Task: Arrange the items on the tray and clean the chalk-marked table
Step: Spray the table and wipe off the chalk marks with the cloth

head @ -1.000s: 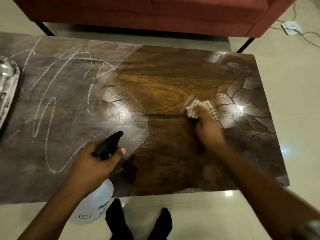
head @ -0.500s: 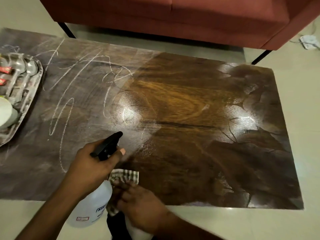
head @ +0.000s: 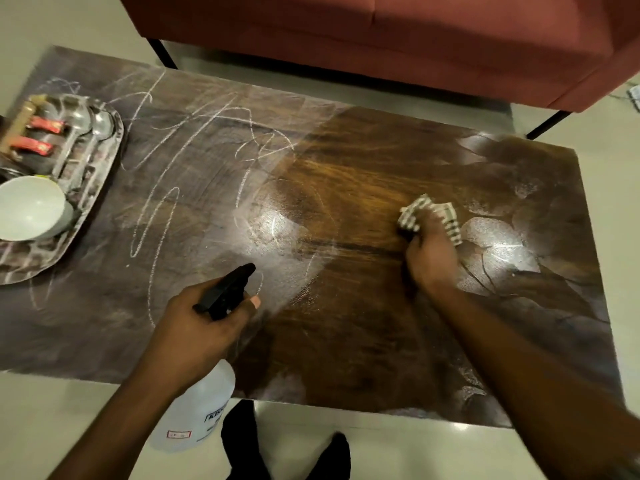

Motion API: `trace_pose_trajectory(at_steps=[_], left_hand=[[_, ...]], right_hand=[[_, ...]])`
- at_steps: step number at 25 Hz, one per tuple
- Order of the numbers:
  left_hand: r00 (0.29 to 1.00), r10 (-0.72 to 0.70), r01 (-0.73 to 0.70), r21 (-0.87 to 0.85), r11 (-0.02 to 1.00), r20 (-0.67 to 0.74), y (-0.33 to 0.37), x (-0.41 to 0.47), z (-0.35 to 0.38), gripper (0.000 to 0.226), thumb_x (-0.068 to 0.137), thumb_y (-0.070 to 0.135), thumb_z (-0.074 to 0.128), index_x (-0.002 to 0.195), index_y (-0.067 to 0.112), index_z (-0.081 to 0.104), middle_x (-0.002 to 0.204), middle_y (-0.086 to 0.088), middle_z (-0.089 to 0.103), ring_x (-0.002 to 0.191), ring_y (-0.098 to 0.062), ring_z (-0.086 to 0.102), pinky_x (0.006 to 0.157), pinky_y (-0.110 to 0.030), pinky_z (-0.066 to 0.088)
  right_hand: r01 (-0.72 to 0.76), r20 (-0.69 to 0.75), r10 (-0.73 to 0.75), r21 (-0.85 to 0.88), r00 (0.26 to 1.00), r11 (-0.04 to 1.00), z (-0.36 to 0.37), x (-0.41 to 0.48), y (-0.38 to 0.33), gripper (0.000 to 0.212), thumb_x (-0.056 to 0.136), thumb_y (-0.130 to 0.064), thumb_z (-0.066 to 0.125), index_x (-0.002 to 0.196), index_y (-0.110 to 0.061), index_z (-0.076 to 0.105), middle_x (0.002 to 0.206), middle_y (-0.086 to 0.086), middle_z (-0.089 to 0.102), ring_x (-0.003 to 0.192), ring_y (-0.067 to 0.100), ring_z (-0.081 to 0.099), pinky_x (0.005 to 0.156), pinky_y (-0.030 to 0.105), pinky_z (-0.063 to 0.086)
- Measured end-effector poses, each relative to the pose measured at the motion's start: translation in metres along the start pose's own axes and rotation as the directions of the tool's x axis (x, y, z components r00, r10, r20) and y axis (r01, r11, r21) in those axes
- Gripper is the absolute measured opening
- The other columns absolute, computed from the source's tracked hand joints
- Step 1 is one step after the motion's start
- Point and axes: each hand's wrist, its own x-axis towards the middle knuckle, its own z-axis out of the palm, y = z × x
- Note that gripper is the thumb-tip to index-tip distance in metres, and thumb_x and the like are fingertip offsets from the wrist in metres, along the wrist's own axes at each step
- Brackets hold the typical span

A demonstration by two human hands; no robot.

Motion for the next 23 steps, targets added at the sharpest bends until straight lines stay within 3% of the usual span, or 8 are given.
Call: trace_pose_trajectory(at_steps=[2,5,7,10,14,19,21,23], left_hand=[[1.000,-0.009,0.009,0.003,1.000,0.009,-0.002,-0.001,-0.002,0.009,0.090,0.036,0.081,0.094,0.029,0.077,0.058,0.014,0.069,0.051,-0.008,0.064,0.065,-0.037,0.055],[1.000,-0.006,0.006,0.012,1.000,-0.014,-0.002,-0.006,-0.006,0.009,0.091,0.037,0.080,0.095,0.031,0.077,0.056,0.014,0.068,0.053,-0.012,0.064,0.069,-0.043,0.059],[0.998,-0.001,0.001,0.010,1.000,-0.062,-0.003,-0.012,-0.013,0.009,0.091,0.039,0.079,0.092,0.030,0.076,0.056,0.014,0.067,0.056,-0.015,0.066,0.068,-0.045,0.059],[0.993,0.007,-0.007,0.005,1.000,-0.118,-0.006,-0.021,-0.025,0.015,0.093,0.039,0.076,0.091,0.024,0.074,0.058,0.008,0.064,0.063,-0.024,0.068,0.067,-0.047,0.060],[0.992,0.000,0.006,0.052,0.999,-0.126,-0.020,-0.034,-0.037,0.023,0.094,0.043,0.073,0.084,0.022,0.071,0.061,0.006,0.066,0.056,-0.012,0.065,0.057,-0.033,0.052],[0.989,-0.043,0.055,0.080,0.995,-0.138,-0.041,-0.037,-0.055,0.029,0.093,0.046,0.074,0.080,0.021,0.068,0.061,0.005,0.066,0.058,-0.013,0.065,0.059,-0.031,0.052],[0.990,-0.033,0.043,0.065,0.997,-0.135,-0.046,-0.034,-0.067,0.024,0.093,0.044,0.075,0.096,0.020,0.075,0.068,0.001,0.070,0.065,-0.014,0.067,0.065,-0.036,0.055],[0.991,-0.030,0.033,0.025,0.999,-0.127,-0.052,-0.035,-0.080,0.025,0.093,0.043,0.075,0.107,0.022,0.076,0.066,0.000,0.068,0.058,-0.014,0.065,0.061,-0.037,0.054]], right_hand=[[0.295,0.198,-0.292,0.013,0.936,0.955,0.039,-0.087,-0.035,0.059,0.098,0.001,0.051,0.155,-0.014,0.051,0.163,0.012,0.047,0.152,0.032,0.044,0.128,0.039,0.028],[0.740,0.503,-0.690,0.138,0.520,0.659,0.073,-0.211,-0.071,0.057,0.095,-0.011,0.053,0.152,-0.015,0.056,0.164,0.009,0.048,0.157,0.029,0.037,0.129,0.044,0.030],[0.824,0.558,-0.743,0.173,0.370,0.540,0.077,-0.245,-0.073,0.061,0.092,-0.014,0.044,0.151,-0.017,0.057,0.164,0.004,0.049,0.159,0.023,0.034,0.129,0.041,0.028],[0.744,0.533,-0.675,0.120,0.510,0.657,0.055,-0.241,-0.065,0.072,0.086,-0.006,0.059,0.155,-0.022,0.054,0.164,0.000,0.048,0.154,0.021,0.042,0.124,0.042,0.037],[0.692,0.469,-0.601,-0.031,0.648,0.721,0.022,-0.237,-0.042,0.094,0.058,0.004,0.081,0.148,-0.018,0.063,0.156,0.000,0.057,0.144,0.024,0.054,0.115,0.034,0.049],[0.619,0.410,-0.526,-0.132,0.745,0.775,0.018,-0.249,-0.030,0.080,0.069,0.005,0.059,0.146,-0.016,0.064,0.155,0.002,0.058,0.143,0.030,0.053,0.119,0.023,0.024],[0.601,0.409,-0.505,-0.144,0.760,0.787,0.023,-0.256,-0.033,0.072,0.077,0.002,0.048,0.145,-0.015,0.065,0.154,0.003,0.059,0.142,0.032,0.053,0.119,0.024,0.024],[0.576,0.400,-0.485,-0.145,0.778,0.804,0.026,-0.256,-0.035,0.074,0.076,0.009,0.058,0.146,-0.015,0.065,0.155,0.003,0.058,0.143,0.034,0.053,0.119,0.024,0.023]])
